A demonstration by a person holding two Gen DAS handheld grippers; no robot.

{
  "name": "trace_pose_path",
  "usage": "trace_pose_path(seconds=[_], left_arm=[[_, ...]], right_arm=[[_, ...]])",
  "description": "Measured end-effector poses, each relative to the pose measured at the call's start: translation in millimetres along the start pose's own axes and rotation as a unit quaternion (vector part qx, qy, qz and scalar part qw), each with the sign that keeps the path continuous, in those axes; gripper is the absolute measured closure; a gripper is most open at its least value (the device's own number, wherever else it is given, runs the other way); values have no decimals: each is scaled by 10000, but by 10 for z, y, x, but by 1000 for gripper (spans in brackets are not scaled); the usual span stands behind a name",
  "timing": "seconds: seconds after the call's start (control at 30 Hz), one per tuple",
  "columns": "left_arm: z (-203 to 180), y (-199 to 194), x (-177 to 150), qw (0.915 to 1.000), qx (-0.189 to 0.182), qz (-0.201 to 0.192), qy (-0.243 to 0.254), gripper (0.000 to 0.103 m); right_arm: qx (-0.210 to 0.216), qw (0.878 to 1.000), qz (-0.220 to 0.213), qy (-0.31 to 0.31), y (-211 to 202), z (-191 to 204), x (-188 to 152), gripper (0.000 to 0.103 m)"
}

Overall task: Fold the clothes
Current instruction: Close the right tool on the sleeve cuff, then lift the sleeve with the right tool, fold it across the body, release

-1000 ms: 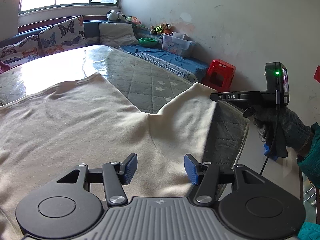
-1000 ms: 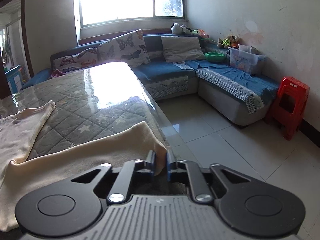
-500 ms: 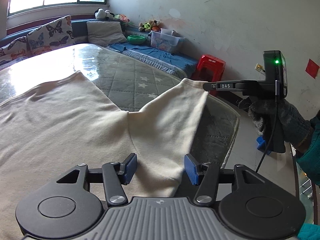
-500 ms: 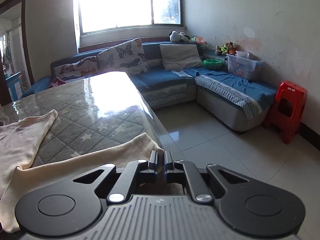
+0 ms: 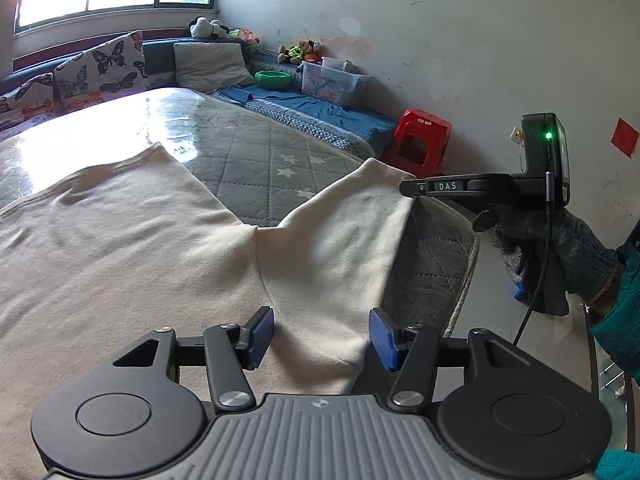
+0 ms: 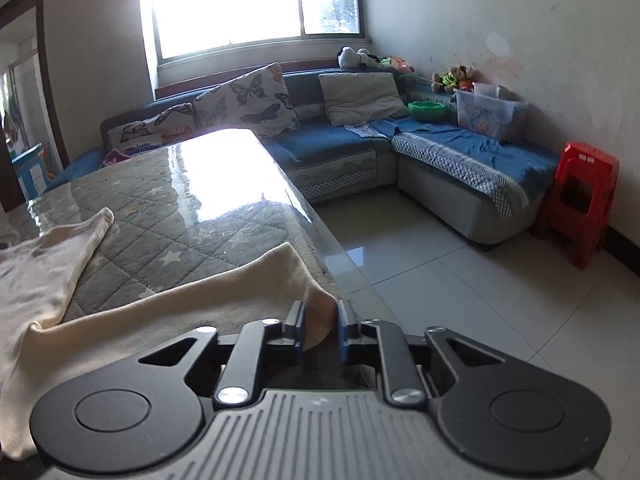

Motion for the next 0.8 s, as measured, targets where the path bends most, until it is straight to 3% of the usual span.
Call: trace_pose_path(seconds=[0.23, 0.53, 0.67, 0.8], left_arm=[[-14, 3, 20, 9999, -97, -71, 12, 47], [17, 10, 24, 9991, -367, -206, -96, 45], [169, -273, 11, 9981, -203, -520, -241, 45], [474, -649, -124, 9952, 265, -749, -579, 45]], right_arm=[[157, 9990, -379, 157, -237, -11, 186, 99], [943, 9900, -974, -380, -771, 457, 690, 99], [1455, 9796, -1124, -808, -991, 849, 866, 99], [2077, 9627, -1150, -1295, -1144, 1353, 949, 99]])
Point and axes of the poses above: each gripper's, at about its wrist camera, not at the fingertips, and y roughly the way its jaws point, z to its left, x to its top, the point moved 2 cm from there along y, roughly the way its jaws point, and after that the axes turned 1 degree about -z, right-handed, at the moved point
